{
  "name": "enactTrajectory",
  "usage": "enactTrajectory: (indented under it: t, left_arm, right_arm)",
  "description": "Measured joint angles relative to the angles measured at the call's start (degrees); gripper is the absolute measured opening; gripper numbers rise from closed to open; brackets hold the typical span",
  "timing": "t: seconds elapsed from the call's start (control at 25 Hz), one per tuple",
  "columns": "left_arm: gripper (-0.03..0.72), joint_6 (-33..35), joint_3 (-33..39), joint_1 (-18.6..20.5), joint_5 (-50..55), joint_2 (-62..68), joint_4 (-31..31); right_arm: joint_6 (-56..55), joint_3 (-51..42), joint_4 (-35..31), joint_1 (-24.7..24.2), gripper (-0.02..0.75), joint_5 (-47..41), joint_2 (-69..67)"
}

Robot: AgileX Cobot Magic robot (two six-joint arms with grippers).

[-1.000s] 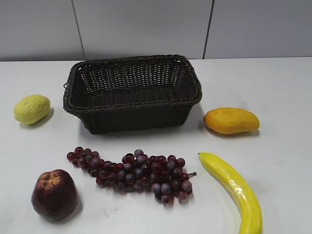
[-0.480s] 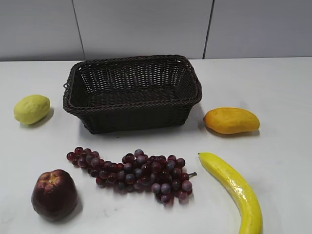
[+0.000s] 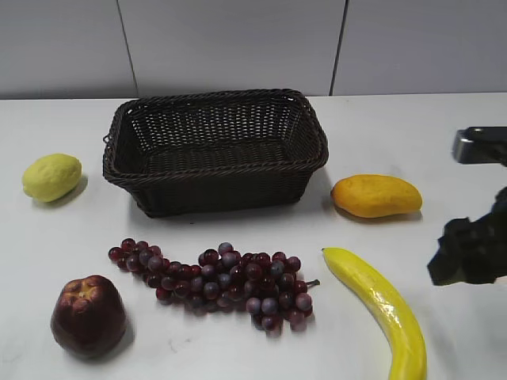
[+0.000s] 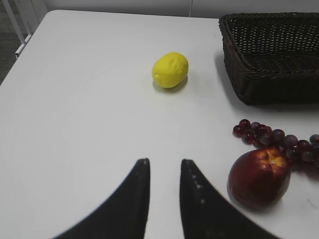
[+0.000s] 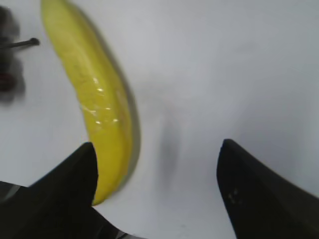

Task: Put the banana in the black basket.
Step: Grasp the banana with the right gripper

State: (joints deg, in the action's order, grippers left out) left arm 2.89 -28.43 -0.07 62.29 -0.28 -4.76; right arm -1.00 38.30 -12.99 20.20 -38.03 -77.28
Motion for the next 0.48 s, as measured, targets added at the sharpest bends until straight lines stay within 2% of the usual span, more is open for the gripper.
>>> enactTrajectory:
  t: [0.12,0.2,0.48]
  left_arm:
    - [0.202,0.0,0.0,0.0,0.0,0.0,0.0]
    - [0.202,0.0,0.0,0.0,0.0,0.0,0.0]
    - [0.202,0.0,0.0,0.0,0.0,0.0,0.0]
  right_arm:
    - [-2.1,2.6,0.1,5.5,0.593,0.7,-4.6]
    - [-4.1,4.4,0.9,7.1,0.593,0.9,-7.6]
    - [-6.2,8.3,3.5,7.7,0.593,0.9,-15.9]
